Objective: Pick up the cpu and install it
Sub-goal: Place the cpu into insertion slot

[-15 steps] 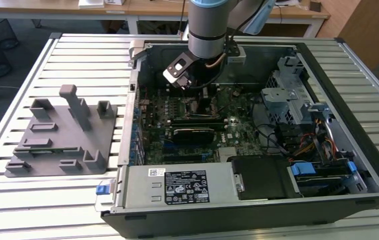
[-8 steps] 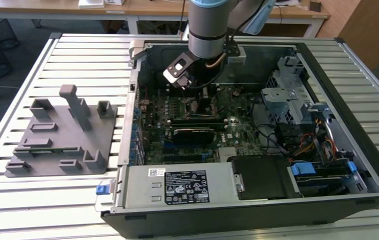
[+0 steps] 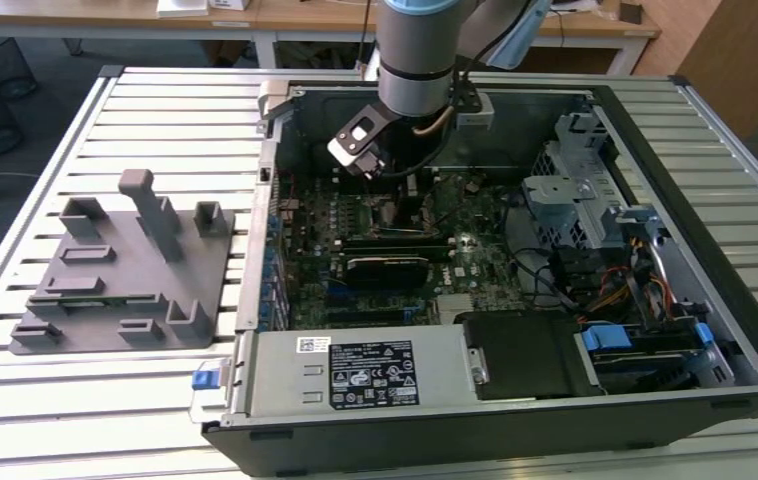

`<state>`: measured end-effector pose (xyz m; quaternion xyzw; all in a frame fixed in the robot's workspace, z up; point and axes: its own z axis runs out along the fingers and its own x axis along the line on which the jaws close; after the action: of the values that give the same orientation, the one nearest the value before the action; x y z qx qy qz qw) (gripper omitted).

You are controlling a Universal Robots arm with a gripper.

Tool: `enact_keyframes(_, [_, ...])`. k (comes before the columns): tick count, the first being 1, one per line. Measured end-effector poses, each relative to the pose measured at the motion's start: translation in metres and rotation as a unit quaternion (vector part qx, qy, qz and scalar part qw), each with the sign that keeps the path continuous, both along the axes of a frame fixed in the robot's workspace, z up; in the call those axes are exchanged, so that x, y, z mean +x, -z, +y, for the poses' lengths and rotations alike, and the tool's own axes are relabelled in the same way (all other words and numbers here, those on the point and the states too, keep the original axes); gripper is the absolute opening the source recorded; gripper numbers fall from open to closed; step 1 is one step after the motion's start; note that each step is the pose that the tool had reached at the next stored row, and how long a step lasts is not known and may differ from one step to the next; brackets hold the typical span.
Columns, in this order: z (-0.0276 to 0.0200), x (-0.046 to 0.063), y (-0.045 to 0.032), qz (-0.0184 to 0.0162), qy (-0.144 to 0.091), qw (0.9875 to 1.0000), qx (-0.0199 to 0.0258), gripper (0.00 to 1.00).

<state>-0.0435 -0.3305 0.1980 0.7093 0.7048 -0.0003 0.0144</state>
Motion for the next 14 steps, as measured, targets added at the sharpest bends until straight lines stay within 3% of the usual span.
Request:
enact_keyframes(4, [0.0000, 0.000, -0.0014, 0.0000, 0.000, 1.0000, 0.0000, 0.47])
enact_keyframes(5, [-0.0001, 0.000, -0.0020, 0.0000, 0.000, 1.0000, -0.0001, 0.54])
enact_keyframes(10, [0.0000, 0.000, -0.0070, 0.0000, 0.000, 1.0000, 0.0000, 0.54])
enact_keyframes(12, [0.0000, 0.000, -0.0097, 0.0000, 0.000, 1.0000, 0.0000, 0.52])
enact_keyframes(14, [0.0000, 0.000, -0.0127, 0.0000, 0.000, 1.0000, 0.0000, 0.40])
